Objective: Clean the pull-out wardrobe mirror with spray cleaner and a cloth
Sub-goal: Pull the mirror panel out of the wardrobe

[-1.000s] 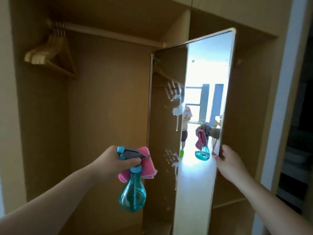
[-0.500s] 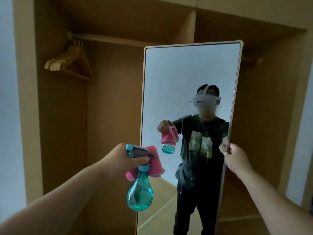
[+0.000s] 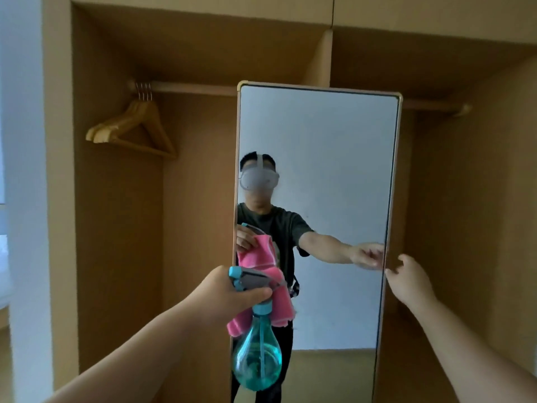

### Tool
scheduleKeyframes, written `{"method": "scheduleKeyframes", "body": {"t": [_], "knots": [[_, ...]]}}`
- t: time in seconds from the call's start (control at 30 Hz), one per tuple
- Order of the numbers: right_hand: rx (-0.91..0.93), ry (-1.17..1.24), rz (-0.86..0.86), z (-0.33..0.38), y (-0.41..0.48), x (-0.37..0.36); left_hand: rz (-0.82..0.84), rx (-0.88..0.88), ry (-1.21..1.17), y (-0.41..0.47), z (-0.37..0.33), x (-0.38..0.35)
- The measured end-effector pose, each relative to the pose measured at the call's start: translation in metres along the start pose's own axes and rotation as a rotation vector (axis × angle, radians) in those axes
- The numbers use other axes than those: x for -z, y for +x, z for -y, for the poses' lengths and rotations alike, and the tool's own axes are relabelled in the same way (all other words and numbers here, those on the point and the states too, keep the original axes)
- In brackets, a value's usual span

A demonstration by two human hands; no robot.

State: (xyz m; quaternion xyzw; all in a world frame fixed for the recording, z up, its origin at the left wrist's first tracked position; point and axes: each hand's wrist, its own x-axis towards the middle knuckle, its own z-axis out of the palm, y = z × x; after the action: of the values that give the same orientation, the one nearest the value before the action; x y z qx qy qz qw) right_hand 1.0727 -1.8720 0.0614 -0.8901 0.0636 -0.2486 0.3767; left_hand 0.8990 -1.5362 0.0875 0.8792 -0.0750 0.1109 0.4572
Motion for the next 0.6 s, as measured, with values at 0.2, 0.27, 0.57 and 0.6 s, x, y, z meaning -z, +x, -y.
{"method": "scheduleKeyframes", "body": {"t": [0.2, 0.27, 0.57, 0.6], "knots": [[0.393, 0.512, 0.277, 0.065, -0.122, 0.026, -0.041, -0.057, -0.044, 0.006, -0.010, -0.007], [0.475, 0.536, 0.543, 0.086, -0.157, 0.023, -0.030, -0.080, -0.057, 0.006, -0.016, -0.008], [0.396, 0.730, 0.629, 0.131, -0.180, -0.003, -0.032, -0.143, -0.088, 0.000, -0.028, 0.007], [0.398, 0.753, 0.641, 0.135, -0.181, -0.006, -0.020, -0.145, -0.091, 0.000, -0.028, 0.008]]}}
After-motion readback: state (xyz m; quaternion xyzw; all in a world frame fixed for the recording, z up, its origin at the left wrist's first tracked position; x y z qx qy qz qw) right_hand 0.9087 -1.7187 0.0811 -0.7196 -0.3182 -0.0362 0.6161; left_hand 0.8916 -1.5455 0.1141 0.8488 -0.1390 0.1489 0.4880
